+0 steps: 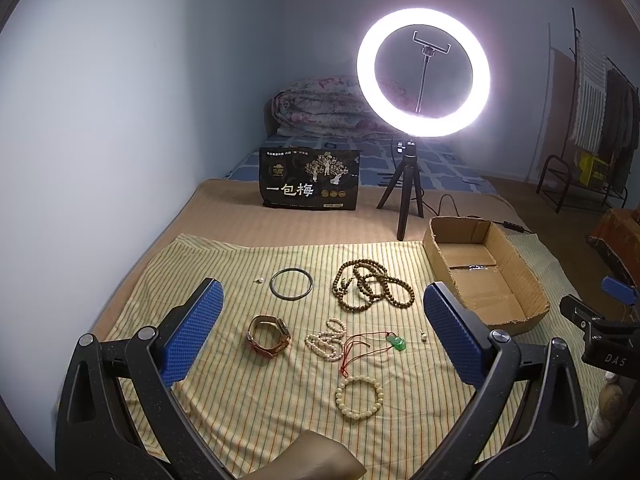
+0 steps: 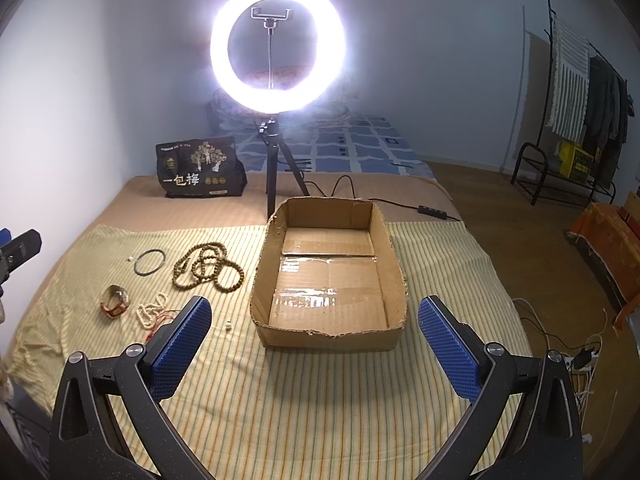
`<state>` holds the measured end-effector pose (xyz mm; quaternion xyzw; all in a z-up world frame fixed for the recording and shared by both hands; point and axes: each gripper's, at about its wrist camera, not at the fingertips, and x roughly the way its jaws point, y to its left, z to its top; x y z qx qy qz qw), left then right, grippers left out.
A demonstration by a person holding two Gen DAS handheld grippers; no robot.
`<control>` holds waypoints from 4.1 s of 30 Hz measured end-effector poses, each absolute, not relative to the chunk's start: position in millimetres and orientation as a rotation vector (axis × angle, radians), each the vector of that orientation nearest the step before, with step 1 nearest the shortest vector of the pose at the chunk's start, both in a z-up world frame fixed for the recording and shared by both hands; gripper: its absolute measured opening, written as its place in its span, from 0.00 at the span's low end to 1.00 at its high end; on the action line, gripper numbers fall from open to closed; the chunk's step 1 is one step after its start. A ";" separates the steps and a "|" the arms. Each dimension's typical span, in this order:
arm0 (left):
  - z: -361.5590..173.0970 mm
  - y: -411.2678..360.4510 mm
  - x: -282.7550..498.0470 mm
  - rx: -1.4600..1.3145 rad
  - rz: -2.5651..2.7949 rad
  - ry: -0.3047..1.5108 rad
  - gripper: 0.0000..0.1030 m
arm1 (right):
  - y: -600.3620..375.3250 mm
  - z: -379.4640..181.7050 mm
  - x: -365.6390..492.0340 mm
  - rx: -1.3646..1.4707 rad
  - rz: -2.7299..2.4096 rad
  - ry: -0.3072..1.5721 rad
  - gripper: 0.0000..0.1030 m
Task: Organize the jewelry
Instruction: 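Move left tool to the red-strap watch while right tool approaches the cream bead bracelet, then close left tool on the watch strap while right tool closes on the bead bracelet, then carry watch with left tool into the cardboard box while right tool drops the bracelet there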
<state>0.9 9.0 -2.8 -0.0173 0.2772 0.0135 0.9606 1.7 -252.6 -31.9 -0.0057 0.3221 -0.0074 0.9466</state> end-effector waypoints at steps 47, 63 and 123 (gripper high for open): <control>-148.5 127.3 110.7 -0.272 0.140 1.000 0.61 | -138.7 -136.0 53.7 -0.071 0.444 1.031 0.76; -183.4 126.7 134.3 -0.299 0.118 1.102 0.44 | -101.9 -168.3 74.9 -0.065 0.532 1.168 0.32; -87.7 13.0 131.5 -0.280 -0.138 0.906 0.07 | -225.2 -81.3 74.3 0.084 0.418 0.857 0.06</control>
